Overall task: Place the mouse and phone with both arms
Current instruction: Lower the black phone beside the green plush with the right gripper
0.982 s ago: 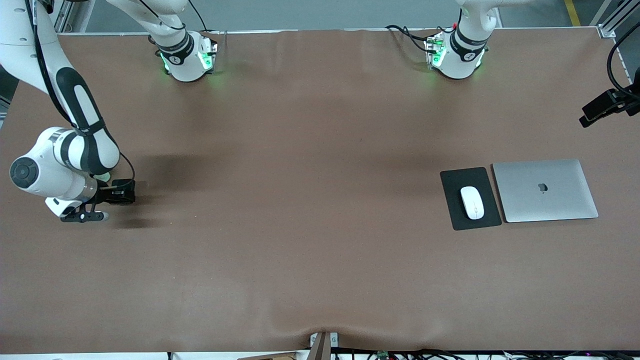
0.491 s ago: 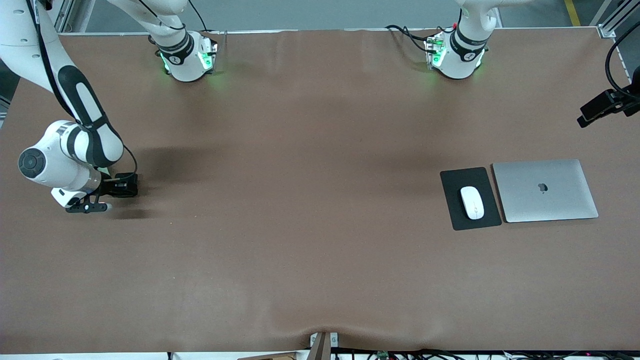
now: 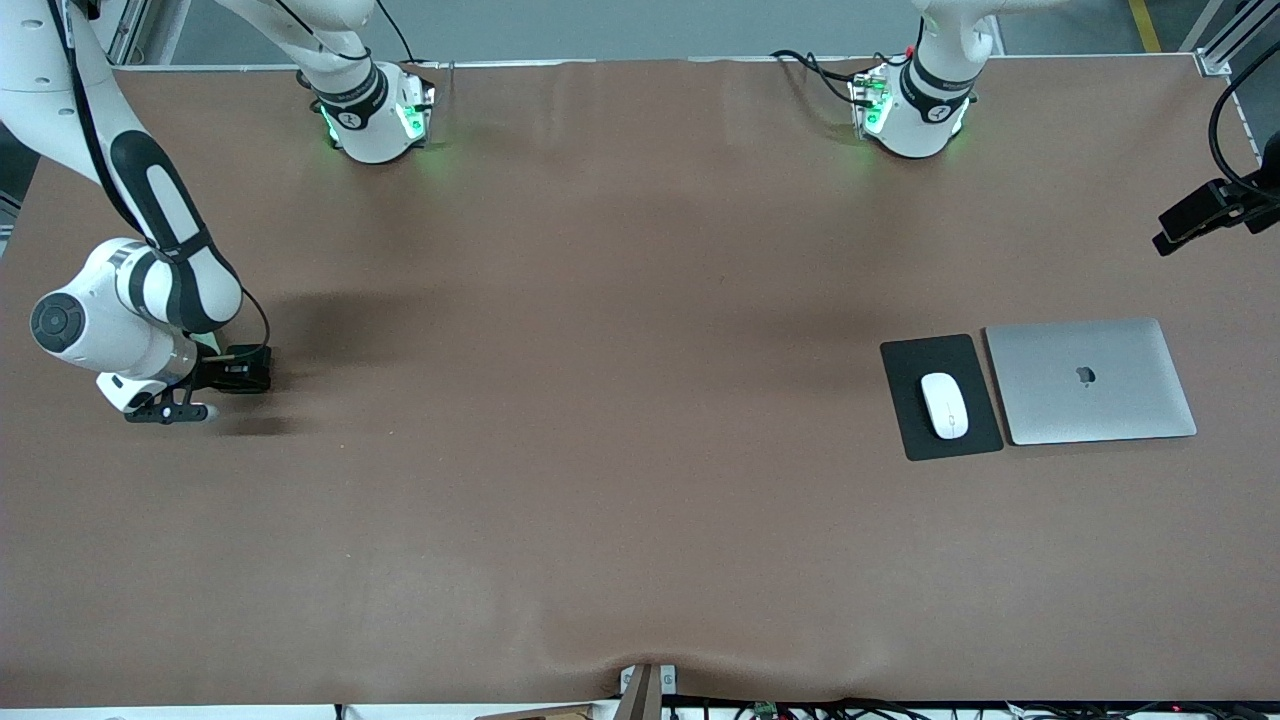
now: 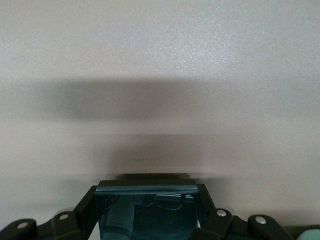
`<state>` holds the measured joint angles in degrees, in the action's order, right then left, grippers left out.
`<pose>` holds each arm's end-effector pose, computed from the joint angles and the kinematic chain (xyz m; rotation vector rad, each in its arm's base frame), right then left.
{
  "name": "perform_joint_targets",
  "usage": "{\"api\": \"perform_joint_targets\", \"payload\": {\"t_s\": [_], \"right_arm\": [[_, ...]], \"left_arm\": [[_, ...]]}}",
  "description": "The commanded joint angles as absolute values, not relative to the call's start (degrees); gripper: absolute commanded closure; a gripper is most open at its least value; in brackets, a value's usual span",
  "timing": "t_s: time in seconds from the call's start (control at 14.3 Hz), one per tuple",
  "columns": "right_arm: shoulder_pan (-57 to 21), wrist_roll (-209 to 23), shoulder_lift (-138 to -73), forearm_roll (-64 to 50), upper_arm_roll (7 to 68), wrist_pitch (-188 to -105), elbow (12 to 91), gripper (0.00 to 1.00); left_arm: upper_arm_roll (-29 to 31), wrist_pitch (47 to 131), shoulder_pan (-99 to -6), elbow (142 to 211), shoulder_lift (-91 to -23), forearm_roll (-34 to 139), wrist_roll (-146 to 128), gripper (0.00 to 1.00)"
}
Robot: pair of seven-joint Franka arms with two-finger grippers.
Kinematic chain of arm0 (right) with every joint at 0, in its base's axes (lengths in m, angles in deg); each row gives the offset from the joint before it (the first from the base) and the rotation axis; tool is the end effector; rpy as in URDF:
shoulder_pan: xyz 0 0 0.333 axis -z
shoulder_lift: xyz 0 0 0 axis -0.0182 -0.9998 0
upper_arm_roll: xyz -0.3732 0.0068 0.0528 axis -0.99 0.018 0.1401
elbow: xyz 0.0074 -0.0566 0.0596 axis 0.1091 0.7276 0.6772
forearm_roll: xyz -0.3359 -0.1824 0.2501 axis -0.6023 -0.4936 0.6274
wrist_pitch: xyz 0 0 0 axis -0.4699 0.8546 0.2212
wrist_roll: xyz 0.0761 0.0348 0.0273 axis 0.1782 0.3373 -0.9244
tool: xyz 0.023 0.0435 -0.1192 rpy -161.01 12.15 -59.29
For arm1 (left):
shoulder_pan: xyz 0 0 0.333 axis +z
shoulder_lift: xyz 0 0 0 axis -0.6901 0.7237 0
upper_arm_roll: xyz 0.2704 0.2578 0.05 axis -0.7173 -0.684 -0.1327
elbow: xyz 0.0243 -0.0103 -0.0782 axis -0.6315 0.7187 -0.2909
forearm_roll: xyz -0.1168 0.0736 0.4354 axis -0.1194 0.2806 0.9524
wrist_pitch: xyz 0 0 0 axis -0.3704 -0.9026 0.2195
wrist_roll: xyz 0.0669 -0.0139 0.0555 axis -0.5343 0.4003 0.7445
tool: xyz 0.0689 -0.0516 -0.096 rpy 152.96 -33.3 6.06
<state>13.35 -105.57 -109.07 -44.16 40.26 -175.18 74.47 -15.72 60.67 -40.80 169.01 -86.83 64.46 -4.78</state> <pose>0.5942 -0.1857 0.1515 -3.1348 -0.0194 0.1501 0.5877 0.0217 0.6851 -3.0695 -0.3306 -0.0173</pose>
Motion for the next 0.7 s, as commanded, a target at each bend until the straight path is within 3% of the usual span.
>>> {"api": "perform_joint_targets", "payload": {"t_s": [0.0, 0.14, 0.21, 0.28, 0.63], "right_arm": [[14.95, -106.31, -106.9, -45.41, 41.22, -175.43, 76.23, 0.59], [15.04, -106.31, -106.99, -45.41, 41.13, -175.43, 76.31, 0.36], [14.95, -106.31, -106.99, -45.41, 41.22, -175.34, 76.23, 0.1], [14.95, -106.31, -106.99, -45.41, 41.22, -175.17, 76.23, 0.0], [14.52, -106.05, -106.64, -45.41, 41.22, -174.38, 75.53, 0.0]], "left_arm": [[-15.66, 61.3, -40.65, 169.88, -87.82, 63.33, -5.55, 0.0], [-15.58, 61.3, -40.73, 169.88, -87.82, 63.33, -5.12, 0.0], [-15.58, 61.3, -40.73, 169.88, -87.82, 63.33, -5.03, 0.0], [-15.58, 61.3, -40.73, 169.8, -87.82, 63.33, -5.03, 0.0], [-15.4, 60.86, -40.91, 169.62, -88.09, 63.33, -4.68, 0.0]]}}
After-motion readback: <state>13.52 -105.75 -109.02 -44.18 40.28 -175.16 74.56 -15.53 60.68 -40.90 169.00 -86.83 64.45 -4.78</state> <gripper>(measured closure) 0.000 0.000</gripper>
